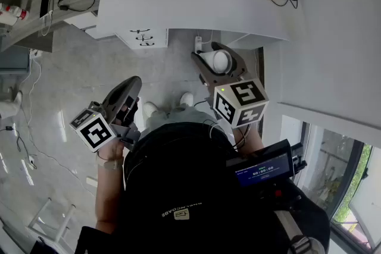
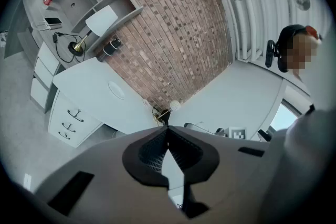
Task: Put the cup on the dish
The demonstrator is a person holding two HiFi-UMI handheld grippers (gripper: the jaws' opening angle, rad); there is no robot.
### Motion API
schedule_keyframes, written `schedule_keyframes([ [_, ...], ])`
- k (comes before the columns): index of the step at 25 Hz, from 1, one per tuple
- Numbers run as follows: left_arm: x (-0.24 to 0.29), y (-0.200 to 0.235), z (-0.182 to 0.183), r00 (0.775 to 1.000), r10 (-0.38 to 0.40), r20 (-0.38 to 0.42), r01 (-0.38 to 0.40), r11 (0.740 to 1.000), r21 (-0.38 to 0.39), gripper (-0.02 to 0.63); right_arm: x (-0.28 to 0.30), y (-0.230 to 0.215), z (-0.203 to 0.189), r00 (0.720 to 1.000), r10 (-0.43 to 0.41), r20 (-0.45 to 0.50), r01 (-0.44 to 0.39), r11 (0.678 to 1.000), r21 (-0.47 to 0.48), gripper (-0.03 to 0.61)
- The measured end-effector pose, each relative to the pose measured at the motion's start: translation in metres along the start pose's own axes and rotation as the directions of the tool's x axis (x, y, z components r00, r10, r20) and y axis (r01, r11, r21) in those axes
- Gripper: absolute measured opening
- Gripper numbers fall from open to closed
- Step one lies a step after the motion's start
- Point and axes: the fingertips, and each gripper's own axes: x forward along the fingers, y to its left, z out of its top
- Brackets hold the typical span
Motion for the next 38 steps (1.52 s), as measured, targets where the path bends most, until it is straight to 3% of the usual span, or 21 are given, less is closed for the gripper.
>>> schedule_keyframes([
  [13,0.041,-0.032,-0.014,1.000,0.009,-0.030,-0.007,0.999,0.049,0.006,-0.028,-0.048,-0.004,0.999,0.009,0.047,-0.012,0.998,0.068,0.250],
  [18,0.047,-0.033,-0.007,0.999,0.032,-0.038,-0.029,0.997,0.074,0.006,-0.024,-0.054,-0.006,1.000,-0.004,0.029,0.002,0.999,0.048,0.249],
  [26,0.069,-0.049,-0.017,0.996,-0.048,-0.076,0.053,0.997,0.059,0.005,-0.025,-0.074,-0.003,0.999,0.001,0.038,-0.003,0.999,0.052,0.250],
  [31,0.087,-0.059,-0.019,0.996,-0.009,-0.090,0.019,0.993,0.114,0.005,-0.032,-0.093,0.000,0.999,0.008,0.053,-0.011,0.998,0.056,0.249],
  [38,0.105,-0.068,-0.040,0.993,-0.006,-0.121,0.021,0.993,0.118,0.005,-0.039,-0.119,-0.006,0.999,0.010,0.050,-0.013,0.998,0.060,0.249],
])
